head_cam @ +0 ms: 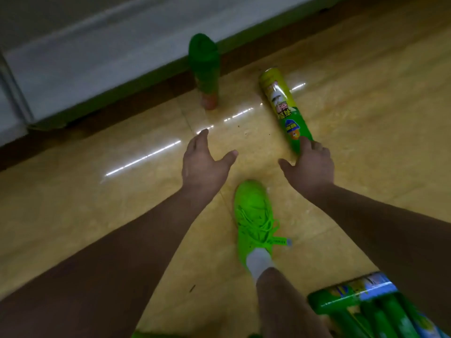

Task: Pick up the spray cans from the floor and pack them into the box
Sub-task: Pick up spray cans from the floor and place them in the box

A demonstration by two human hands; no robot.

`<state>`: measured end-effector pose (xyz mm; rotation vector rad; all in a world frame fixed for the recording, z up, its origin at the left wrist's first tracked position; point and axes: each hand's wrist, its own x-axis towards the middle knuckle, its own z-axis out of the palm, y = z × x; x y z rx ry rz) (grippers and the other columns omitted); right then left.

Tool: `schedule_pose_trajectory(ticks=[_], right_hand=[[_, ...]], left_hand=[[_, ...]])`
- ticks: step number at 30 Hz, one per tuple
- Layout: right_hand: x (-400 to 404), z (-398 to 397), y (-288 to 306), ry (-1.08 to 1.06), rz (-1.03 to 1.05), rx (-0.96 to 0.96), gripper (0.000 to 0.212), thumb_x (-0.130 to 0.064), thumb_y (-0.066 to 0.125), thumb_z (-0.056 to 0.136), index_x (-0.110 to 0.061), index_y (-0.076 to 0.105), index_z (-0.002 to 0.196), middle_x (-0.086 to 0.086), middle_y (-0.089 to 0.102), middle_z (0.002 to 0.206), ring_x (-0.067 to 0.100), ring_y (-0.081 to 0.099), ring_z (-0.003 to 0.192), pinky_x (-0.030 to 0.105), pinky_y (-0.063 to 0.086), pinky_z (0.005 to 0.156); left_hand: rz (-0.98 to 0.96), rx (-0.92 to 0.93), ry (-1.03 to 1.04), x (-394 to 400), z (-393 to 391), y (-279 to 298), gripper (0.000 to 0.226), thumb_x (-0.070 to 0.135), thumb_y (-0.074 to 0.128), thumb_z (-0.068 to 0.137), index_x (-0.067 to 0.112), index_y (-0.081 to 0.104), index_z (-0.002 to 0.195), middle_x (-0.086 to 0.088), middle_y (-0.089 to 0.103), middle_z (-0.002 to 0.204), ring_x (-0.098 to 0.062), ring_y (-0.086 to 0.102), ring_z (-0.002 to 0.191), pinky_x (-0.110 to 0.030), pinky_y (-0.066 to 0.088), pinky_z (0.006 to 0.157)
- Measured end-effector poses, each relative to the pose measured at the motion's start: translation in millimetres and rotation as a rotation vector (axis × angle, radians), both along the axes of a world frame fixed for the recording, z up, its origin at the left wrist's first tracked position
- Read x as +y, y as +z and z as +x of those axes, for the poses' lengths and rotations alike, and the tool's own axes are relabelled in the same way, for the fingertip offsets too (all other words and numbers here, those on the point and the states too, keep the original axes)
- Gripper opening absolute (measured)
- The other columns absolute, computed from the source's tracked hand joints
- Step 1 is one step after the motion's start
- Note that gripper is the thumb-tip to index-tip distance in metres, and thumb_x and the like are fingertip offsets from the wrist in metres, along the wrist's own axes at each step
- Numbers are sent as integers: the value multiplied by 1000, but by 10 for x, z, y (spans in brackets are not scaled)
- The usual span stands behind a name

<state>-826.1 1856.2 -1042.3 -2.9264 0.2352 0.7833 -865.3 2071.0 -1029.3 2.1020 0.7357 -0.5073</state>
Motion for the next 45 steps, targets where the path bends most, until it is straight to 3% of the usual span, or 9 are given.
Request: schedule_pose_trajectory(ticks=[10,18,22,25,28,31,35,41,45], right_hand=[[-410,620,-691,-138,62,136,73,-47,70,84,-8,42,139,19,51,132,40,45,123,49,43,99],[-195,964,-1103,-132,24,109,75,-43,72,84,-8,37,141,21,46,131,40,45,121,48,42,98],[-202,986,-1234,-145,-66,68,93,-37,74,80,-8,23,151,20,39,135,38,40,124,48,42,97],[-227,991,-1355,-141,-102,15,71,-27,72,82,-5,36,139,20,40,133,39,40,122,47,43,94],[-193,942,-1422,-189,-57,12,57,-22,71,84,-8,40,129,19,43,132,40,43,122,48,43,96],[-176,905,-1458,-262,28,92,64,-27,73,85,-5,34,130,19,51,129,40,50,121,48,44,96],[-172,894,-1395,-263,52,182,71,-38,79,75,-7,42,128,17,54,122,38,54,116,44,46,94],[-24,750,-1090,-307,215,247,73,-55,78,70,-8,55,120,13,57,112,32,58,103,37,49,86],[220,640,-855,-442,371,240,71,-52,82,69,-7,57,118,10,61,109,27,62,94,36,55,77]], left_hand=[[16,-63,456,-163,1193,-589,123,49,89,63,16,18,158,-7,35,158,-25,35,144,-36,34,116],[-13,-301,549,-53,1486,-825,91,32,91,67,22,42,143,25,55,110,3,53,104,-14,42,90],[-32,-356,650,-107,1510,-887,85,30,91,67,22,47,139,28,56,103,9,56,96,-9,45,86],[-33,-378,644,-120,1520,-924,84,30,89,67,21,44,137,25,57,104,13,56,94,-2,44,77],[-3,-383,612,-134,1469,-947,85,30,89,65,19,44,137,21,59,107,10,58,98,-10,51,83],[12,-371,649,-162,1422,-992,86,29,91,56,15,52,131,12,66,108,0,65,98,-28,58,87],[-29,-309,656,-122,1350,-995,87,28,95,50,17,57,128,11,69,110,-4,67,101,-30,59,86],[-7,-231,656,-67,1027,-769,79,27,93,61,20,56,131,16,64,106,-4,63,102,-1,47,72],[-21,-191,682,83,729,-531,78,26,92,64,20,54,132,15,60,105,-6,59,101,3,40,66]])
